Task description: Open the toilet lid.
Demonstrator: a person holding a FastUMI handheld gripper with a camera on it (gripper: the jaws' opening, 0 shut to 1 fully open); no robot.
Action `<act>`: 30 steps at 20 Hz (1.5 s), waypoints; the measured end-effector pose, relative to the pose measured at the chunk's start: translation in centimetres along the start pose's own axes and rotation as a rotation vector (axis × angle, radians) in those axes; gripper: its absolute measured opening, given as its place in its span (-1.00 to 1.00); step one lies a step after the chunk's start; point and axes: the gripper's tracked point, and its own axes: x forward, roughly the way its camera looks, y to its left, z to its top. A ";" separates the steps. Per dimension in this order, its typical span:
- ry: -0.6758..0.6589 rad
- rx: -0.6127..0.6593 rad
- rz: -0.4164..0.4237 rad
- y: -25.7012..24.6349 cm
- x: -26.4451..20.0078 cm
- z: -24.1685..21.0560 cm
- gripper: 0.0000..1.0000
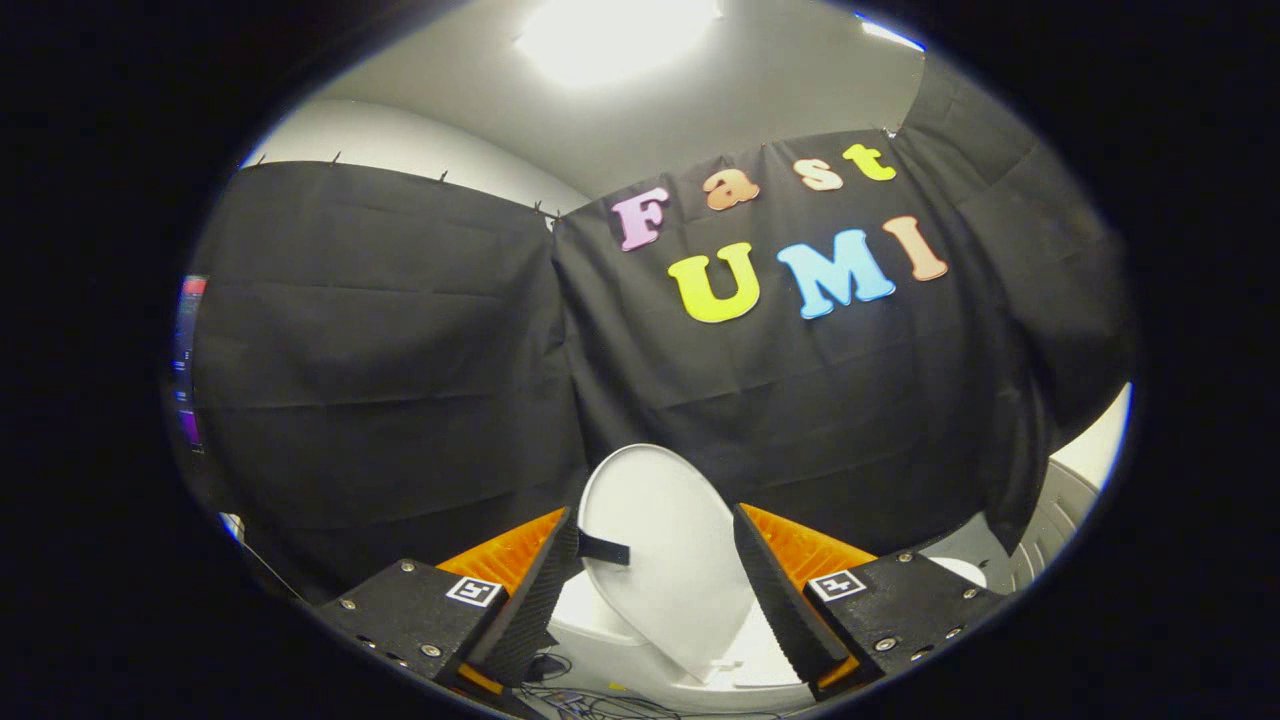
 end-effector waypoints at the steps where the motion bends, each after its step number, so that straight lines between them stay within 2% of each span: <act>1: -0.008 -0.015 -0.024 -1.3 -0.6 0.7 0.90; 8: -0.056 -0.224 -0.150 -9.0 -4.7 4.6 0.91; 13: -0.084 -0.236 -0.224 -13.9 -8.2 5.6 0.91; 17: -0.083 -0.280 -0.281 -17.2 -10.7 4.7 0.90; 27: -0.048 -0.243 -0.304 -19.8 -13.3 -0.2 0.91; 30: -0.032 -0.274 -0.279 -19.2 -13.4 -1.2 0.92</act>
